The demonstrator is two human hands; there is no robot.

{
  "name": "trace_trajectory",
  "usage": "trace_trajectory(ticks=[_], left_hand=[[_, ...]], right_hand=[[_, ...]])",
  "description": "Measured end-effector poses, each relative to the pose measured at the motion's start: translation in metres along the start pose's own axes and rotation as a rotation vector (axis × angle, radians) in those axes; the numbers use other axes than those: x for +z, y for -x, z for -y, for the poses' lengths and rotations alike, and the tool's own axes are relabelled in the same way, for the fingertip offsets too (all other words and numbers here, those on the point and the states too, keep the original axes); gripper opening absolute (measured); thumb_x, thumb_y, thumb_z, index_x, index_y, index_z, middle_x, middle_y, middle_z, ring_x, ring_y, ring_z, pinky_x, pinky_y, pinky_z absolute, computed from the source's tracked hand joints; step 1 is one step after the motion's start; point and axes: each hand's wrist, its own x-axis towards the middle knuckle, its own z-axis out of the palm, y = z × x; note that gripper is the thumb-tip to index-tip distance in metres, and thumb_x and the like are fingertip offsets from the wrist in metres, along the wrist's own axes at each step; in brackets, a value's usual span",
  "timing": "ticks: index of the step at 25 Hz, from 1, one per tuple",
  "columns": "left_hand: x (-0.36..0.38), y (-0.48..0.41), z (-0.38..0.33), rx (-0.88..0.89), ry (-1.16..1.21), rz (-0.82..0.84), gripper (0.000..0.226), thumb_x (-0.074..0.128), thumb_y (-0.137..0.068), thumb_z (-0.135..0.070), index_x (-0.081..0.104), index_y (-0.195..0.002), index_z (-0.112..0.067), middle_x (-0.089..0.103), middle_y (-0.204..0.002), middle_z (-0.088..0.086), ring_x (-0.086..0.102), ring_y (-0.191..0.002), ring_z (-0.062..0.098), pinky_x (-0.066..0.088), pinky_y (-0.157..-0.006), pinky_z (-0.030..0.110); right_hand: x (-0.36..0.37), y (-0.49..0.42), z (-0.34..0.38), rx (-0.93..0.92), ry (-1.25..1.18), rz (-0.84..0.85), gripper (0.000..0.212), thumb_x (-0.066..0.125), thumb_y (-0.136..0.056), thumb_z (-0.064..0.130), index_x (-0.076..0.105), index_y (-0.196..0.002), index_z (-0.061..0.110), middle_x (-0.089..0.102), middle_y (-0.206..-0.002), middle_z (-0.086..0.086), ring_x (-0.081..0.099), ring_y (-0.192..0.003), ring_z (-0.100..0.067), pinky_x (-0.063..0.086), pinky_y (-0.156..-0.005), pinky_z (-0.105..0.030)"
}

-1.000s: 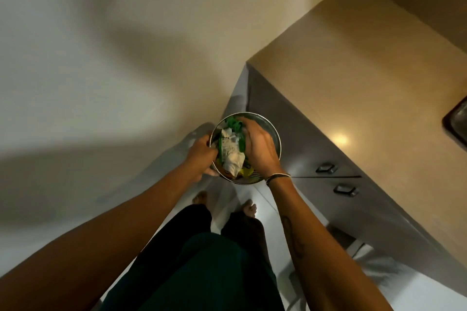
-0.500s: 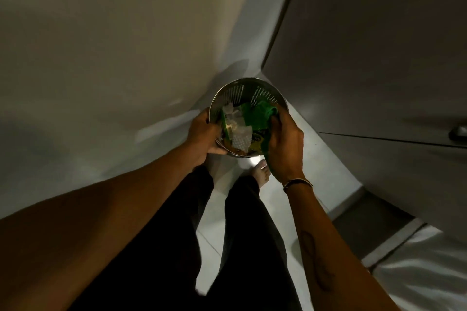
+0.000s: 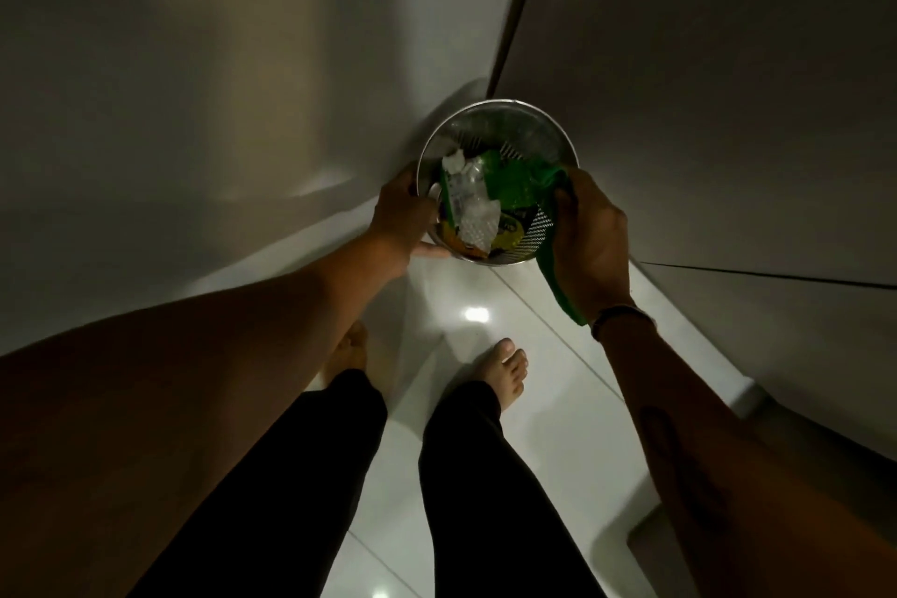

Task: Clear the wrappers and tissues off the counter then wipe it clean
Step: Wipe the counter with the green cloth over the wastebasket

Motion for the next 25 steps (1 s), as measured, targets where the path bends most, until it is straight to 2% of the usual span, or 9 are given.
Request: trace_trajectory(ticks=[3,5,7,8,13,15,17,20,25], left_hand=[[0.011,-0.017,-0.001,0.061,-0.08,-0.003,0.044,0.057,-0.102,-0.012,0.058,-0.14,-0.034,0.061,-0.147,0.007,0.066,-0.123,0.039,0.068,-0.07,0.056],[0.009,-0.014,-0.004,0.105,-0.21,-0.012,0.045,0.056,-0.106,-0.021,0.049,-0.149,-0.031,0.055,-0.153,0.01,0.06,-0.131,0.038,0.063,-0.089,0.063],[0.005,0.001,-0.01,0.167,-0.439,-0.034,0.057,0.053,-0.108,-0.028,0.034,-0.161,-0.027,0.045,-0.163,0.016,0.049,-0.143,0.041,0.048,-0.114,0.059],[0.004,0.016,-0.016,0.198,-0.575,-0.048,0.063,0.051,-0.109,-0.032,0.023,-0.165,-0.025,0.038,-0.168,0.017,0.043,-0.148,0.041,0.042,-0.12,0.055],[0.003,0.148,-0.065,0.627,-1.048,0.016,0.077,0.052,-0.107,-0.031,0.01,-0.168,-0.01,0.02,-0.175,0.017,0.023,-0.16,0.037,0.035,-0.124,0.051],[0.002,0.199,-0.091,0.719,-1.179,0.004,0.079,0.053,-0.106,-0.032,0.01,-0.167,-0.007,0.017,-0.175,0.017,0.018,-0.162,0.035,0.032,-0.127,0.049],[0.0,0.256,-0.126,0.807,-1.229,-0.012,0.076,0.049,-0.107,-0.032,0.012,-0.167,-0.005,0.015,-0.176,0.016,0.014,-0.163,0.033,0.028,-0.13,0.049],[0.008,0.341,-0.192,1.028,-1.258,-0.033,0.071,0.041,-0.109,-0.032,0.012,-0.167,-0.004,0.012,-0.177,0.015,0.009,-0.164,0.029,0.028,-0.13,0.048],[0.069,0.441,-0.31,1.424,-1.331,0.05,0.07,0.034,-0.111,-0.036,0.005,-0.167,-0.007,0.002,-0.178,0.012,0.0,-0.165,0.025,0.018,-0.133,0.046]], right_hand=[[0.002,-0.017,-0.004,-0.021,0.007,-0.013,0.031,0.042,-0.112,0.016,0.061,-0.136,0.007,0.073,-0.123,-0.014,0.072,-0.108,-0.026,0.062,-0.088,-0.03],[-0.001,-0.016,0.002,-0.002,0.001,-0.009,0.033,0.041,-0.112,0.018,0.06,-0.137,0.008,0.073,-0.125,-0.013,0.072,-0.11,-0.028,0.064,-0.092,-0.04],[-0.01,-0.006,0.015,0.007,0.004,-0.015,0.033,0.041,-0.112,0.018,0.06,-0.138,0.011,0.073,-0.125,-0.013,0.072,-0.109,-0.029,0.065,-0.092,-0.044],[-0.017,0.001,0.023,0.021,0.015,-0.023,0.033,0.041,-0.112,0.018,0.06,-0.138,0.012,0.073,-0.125,-0.012,0.072,-0.109,-0.029,0.065,-0.092,-0.044],[-0.086,0.061,0.108,0.071,0.014,-0.041,0.033,0.049,-0.109,0.016,0.061,-0.14,0.012,0.073,-0.127,-0.011,0.071,-0.112,-0.029,0.06,-0.096,-0.031],[-0.122,0.084,0.151,0.03,0.024,-0.052,0.038,0.055,-0.104,0.009,0.061,-0.142,0.011,0.072,-0.131,-0.012,0.071,-0.115,-0.029,0.06,-0.099,-0.035],[-0.167,0.106,0.201,-0.013,0.008,-0.093,0.041,0.054,-0.103,0.013,0.06,-0.144,0.01,0.07,-0.135,-0.012,0.07,-0.12,-0.028,0.059,-0.104,-0.041],[-0.254,0.142,0.275,-0.061,-0.074,-0.269,0.041,0.044,-0.11,0.025,0.057,-0.147,0.016,0.067,-0.143,-0.004,0.067,-0.126,-0.019,0.055,-0.108,-0.036],[-0.387,0.186,0.341,-0.13,-0.139,-0.647,0.039,0.048,-0.111,0.015,0.055,-0.149,0.022,0.065,-0.146,0.007,0.064,-0.13,-0.006,0.051,-0.107,-0.021]])
